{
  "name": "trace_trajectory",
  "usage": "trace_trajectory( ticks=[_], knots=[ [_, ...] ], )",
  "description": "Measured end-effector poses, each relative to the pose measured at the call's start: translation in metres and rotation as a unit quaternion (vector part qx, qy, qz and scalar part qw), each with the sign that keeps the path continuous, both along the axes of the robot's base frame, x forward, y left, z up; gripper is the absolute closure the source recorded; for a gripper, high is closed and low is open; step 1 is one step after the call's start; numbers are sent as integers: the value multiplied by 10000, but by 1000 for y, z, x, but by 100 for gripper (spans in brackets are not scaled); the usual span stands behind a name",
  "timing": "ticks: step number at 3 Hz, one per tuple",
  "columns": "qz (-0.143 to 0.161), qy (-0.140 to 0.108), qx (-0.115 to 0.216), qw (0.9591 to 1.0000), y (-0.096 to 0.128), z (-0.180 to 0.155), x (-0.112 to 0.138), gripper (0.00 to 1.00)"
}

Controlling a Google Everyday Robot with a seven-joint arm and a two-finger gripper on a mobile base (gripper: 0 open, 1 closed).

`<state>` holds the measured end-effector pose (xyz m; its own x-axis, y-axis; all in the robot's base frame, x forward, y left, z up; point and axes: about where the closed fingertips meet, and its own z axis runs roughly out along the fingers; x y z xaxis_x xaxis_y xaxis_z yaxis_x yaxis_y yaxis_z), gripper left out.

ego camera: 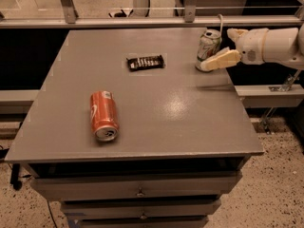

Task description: Pick 7up can

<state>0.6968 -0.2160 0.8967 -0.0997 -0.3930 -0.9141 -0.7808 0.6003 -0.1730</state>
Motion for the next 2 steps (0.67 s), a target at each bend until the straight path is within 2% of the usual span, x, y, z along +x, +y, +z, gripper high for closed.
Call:
trace_trajectory(
  ticks=[1, 2],
  knots=[
    [-40, -51, 282, 9996, 6, -5, 23, 17],
    [-63, -25, 491, 9988, 13, -8, 33, 41]
  ],
)
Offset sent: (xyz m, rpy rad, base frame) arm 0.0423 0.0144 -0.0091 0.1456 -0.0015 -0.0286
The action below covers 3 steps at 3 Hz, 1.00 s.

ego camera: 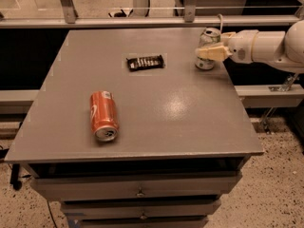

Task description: Pick 7up can

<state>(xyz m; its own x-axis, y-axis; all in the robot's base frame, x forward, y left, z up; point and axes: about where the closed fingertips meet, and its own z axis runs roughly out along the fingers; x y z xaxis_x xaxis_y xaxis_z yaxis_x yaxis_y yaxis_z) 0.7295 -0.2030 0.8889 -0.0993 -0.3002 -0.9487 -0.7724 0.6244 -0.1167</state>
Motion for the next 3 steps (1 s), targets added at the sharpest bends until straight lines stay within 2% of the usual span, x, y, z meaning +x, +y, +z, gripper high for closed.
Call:
trace_trajectory(
  ticks=[1, 2, 3],
  knots=[
    [71, 62, 138, 9999, 14, 4, -4, 64],
    [250, 6, 352, 9991, 34, 19, -12, 86],
    [622, -252, 647, 9956, 64, 59, -23, 100]
  ],
)
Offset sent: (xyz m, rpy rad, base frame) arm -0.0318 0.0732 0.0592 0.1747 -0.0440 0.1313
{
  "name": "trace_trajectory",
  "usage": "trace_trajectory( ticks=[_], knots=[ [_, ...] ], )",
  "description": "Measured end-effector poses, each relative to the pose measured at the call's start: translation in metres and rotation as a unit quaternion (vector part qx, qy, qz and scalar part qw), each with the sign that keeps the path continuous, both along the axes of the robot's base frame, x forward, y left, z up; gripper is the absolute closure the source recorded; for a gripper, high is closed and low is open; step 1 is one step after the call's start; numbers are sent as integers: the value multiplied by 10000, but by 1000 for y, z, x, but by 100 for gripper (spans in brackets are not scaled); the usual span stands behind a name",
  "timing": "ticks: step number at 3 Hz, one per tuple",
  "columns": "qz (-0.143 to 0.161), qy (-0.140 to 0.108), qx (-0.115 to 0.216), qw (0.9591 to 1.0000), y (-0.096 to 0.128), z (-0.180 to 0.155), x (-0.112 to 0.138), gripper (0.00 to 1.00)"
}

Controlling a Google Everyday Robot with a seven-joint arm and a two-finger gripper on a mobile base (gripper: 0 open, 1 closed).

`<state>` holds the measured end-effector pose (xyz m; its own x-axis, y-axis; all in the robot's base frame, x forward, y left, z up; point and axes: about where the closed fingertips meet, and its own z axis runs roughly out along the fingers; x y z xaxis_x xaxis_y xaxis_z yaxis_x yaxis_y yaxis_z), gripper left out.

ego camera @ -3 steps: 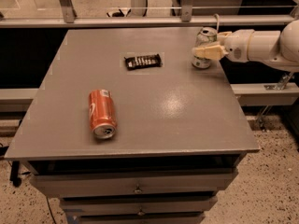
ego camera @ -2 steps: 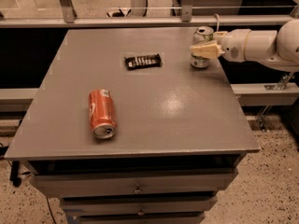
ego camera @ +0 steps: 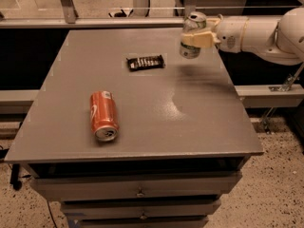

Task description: Pick 7up can

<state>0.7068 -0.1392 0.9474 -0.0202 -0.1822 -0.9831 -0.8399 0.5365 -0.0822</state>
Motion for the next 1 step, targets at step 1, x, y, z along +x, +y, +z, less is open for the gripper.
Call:
trace_trajectory(
  ticks=[1],
  knots=[
    [164, -74, -193, 9997, 21, 43, -5, 100]
  ],
)
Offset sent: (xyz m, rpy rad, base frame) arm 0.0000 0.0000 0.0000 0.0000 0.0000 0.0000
